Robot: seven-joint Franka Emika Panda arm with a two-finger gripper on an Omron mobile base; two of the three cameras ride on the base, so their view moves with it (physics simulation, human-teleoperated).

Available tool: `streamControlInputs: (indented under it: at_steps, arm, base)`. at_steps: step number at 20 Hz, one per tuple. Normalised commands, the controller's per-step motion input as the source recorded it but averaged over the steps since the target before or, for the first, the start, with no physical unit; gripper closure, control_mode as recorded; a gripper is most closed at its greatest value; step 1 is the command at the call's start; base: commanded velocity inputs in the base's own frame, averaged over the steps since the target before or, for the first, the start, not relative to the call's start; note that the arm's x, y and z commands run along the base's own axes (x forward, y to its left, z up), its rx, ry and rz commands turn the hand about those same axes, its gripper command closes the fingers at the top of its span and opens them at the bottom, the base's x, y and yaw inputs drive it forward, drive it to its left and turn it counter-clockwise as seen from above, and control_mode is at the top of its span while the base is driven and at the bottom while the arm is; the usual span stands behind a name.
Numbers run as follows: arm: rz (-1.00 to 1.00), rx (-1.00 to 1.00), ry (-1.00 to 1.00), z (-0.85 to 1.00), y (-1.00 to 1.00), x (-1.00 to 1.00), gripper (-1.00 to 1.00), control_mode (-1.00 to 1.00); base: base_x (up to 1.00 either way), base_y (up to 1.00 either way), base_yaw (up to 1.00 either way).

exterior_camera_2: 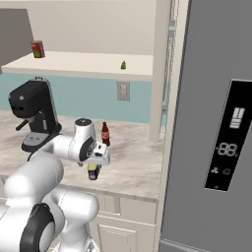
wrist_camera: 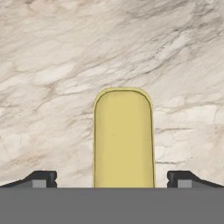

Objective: Pick the cans from the counter and place them in their designated side in the cabinet.

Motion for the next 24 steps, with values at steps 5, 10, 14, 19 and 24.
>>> streamControlInputs:
  at_steps: [5, 10, 14, 19, 24]
  arm:
    - [0.00, 0.00, 0.00, -0.08, 0.00, 0.00, -1.00, -1.00]
    - [0.00, 0.00, 0.00, -0.08, 0.00, 0.01, -1.00, -1.00]
    - [0.00, 0.00, 0.00, -0.06, 0.00, 0.08, -1.00, -1.00]
    - [0.00, 0.00, 0.00, -0.06, -0.05, 0.16, -1.00, -1.00]
    - [0.00, 0.00, 0.00, -0.12, -0.02, 0.09, 1.00, -1.00]
  base:
    - [0.00, 0.00, 0.00]
    - [0.00, 0.00, 0.00]
    - [0.00, 0.00, 0.00]
    - [0.00, 0.00, 0.00]
    - [0.00, 0.00, 0.00]
